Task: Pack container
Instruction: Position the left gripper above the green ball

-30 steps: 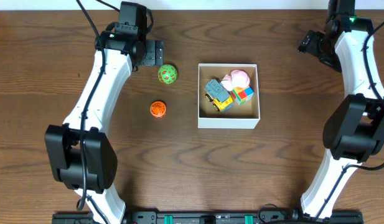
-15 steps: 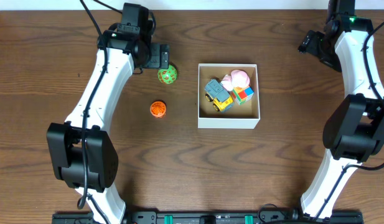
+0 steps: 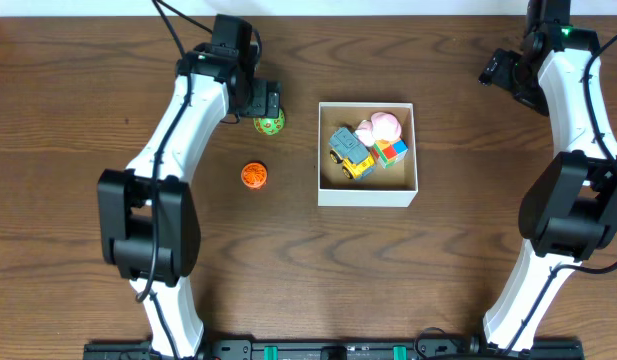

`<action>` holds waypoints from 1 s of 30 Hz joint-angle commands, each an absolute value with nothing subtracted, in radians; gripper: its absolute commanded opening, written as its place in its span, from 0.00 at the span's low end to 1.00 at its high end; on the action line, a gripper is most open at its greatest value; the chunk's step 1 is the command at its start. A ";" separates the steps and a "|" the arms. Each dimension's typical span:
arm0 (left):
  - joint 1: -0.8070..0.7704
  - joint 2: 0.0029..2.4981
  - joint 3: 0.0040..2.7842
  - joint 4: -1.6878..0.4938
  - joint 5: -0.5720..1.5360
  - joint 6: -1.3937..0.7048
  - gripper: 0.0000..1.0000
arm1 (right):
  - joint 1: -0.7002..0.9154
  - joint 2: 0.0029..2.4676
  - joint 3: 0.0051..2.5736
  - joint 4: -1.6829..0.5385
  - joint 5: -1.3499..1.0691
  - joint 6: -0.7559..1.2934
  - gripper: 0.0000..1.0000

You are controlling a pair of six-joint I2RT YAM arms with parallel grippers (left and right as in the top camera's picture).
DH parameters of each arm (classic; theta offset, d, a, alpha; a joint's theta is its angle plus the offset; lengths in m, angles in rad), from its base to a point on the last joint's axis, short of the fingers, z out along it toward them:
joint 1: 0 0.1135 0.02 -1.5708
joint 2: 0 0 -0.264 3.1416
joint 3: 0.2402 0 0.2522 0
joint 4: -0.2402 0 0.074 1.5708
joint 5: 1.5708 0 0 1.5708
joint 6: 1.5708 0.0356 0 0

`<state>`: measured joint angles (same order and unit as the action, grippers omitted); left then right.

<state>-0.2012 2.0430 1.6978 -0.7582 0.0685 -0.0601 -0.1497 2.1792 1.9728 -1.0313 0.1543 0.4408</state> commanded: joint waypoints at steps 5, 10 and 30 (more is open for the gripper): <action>-0.204 2.050 1.713 -0.711 0.068 -0.072 0.98 | -0.149 2.168 1.969 -1.032 0.168 0.456 0.99; -0.204 2.061 1.713 -0.697 0.068 -0.073 0.98 | -0.149 2.168 1.969 -1.032 0.168 0.456 0.99; -0.263 2.112 1.712 -0.693 0.060 -0.072 0.98 | -0.149 2.168 1.969 -1.032 0.168 0.456 0.99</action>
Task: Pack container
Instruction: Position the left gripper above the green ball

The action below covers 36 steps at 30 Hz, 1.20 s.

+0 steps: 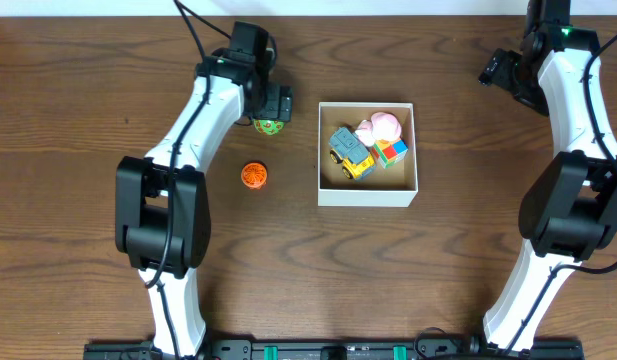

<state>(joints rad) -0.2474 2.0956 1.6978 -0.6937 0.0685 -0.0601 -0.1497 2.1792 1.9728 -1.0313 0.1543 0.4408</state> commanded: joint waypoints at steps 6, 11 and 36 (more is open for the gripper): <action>-0.262 2.117 1.711 -0.694 0.004 -0.073 0.98 | -0.149 2.168 1.969 -1.032 0.168 0.456 0.99; -0.262 2.121 1.705 -0.698 0.004 -0.073 0.98 | -0.149 2.168 1.969 -1.032 0.168 0.456 0.99; -0.234 2.170 1.691 -0.682 0.008 -0.088 0.98 | -0.149 2.168 1.969 -1.032 0.168 0.456 0.99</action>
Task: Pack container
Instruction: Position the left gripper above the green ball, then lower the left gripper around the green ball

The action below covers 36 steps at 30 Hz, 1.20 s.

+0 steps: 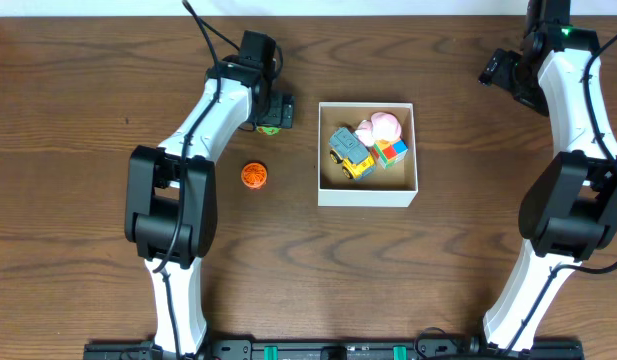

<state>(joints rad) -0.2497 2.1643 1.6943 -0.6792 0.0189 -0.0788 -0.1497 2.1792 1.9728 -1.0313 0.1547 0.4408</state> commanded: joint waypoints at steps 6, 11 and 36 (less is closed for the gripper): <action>-0.233 2.170 1.691 -0.690 0.019 -0.088 0.98 | -0.149 2.168 1.969 -1.032 0.168 0.456 0.99; -0.233 2.170 1.691 -0.691 0.019 -0.088 0.98 | -0.149 2.168 1.969 -1.032 0.168 0.456 0.99; -0.234 2.170 1.665 -0.689 0.068 -0.091 0.98 | -0.149 2.168 1.969 -1.032 0.168 0.456 0.99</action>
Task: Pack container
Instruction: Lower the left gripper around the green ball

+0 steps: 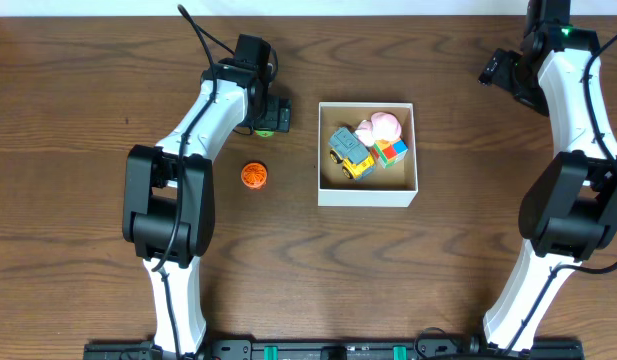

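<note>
The white box (332, 196) stands right of centre and holds a toy truck (349, 150), a pink toy (381, 126) and a coloured cube (392, 151). An orange ball (253, 175) lies on the table left of the box. A green ball (261, 129) shows only as a sliver under my left gripper (271, 115), which sits right over it; its fingers are hidden by the wrist. My right gripper (491, 70) hangs at the far right back, away from everything, its jaws not readable.
The brown wooden table (68, 230) carries nothing else. The box's left wall is a short way right of the left gripper. Both arm bases stand at the front edge.
My left gripper has shifted slightly left over the green ball. The ball, the orange ball, the box and the right arm are where they were.
At first my left gripper was just left of the green ball, which lay in plain view. Then it was over the ball, covering most of it. It has stayed on top of the ball since, with small shifts. The right arm never moved.
</note>
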`<action>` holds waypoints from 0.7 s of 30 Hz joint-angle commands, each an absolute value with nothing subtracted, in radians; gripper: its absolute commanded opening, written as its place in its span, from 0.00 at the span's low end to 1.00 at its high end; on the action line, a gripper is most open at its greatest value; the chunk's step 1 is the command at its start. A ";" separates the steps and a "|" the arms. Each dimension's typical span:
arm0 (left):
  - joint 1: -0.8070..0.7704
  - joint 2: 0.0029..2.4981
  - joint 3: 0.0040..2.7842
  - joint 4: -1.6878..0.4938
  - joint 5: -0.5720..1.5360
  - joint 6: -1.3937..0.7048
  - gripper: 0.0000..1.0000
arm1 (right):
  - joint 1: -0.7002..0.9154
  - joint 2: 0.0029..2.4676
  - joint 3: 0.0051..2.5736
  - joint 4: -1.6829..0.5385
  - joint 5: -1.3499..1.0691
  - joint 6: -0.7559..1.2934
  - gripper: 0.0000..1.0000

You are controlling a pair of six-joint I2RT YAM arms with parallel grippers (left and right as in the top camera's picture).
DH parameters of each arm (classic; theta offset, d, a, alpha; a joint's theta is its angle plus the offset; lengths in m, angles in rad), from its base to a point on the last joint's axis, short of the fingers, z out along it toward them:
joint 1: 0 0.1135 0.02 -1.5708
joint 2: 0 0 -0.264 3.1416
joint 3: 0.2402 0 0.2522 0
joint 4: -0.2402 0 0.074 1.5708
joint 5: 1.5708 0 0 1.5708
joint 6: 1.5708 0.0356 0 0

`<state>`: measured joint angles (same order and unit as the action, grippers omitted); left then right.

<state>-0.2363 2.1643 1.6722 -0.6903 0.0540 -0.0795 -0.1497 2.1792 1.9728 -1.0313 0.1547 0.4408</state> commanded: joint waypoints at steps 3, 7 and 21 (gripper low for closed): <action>-0.234 2.170 1.665 -0.690 0.068 -0.091 0.98 | -0.149 2.168 1.969 -1.032 0.168 0.456 0.99; -0.234 2.170 1.665 -0.689 0.068 -0.091 0.98 | -0.149 2.168 1.969 -1.032 0.168 0.456 0.99; -0.235 2.170 1.659 -0.685 0.068 -0.088 0.96 | -0.149 2.168 1.969 -1.032 0.168 0.456 0.99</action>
<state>-0.2363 2.1643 1.6718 -0.6853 0.0616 -0.0822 -0.1497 2.1792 1.9728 -1.0313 0.1543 0.4408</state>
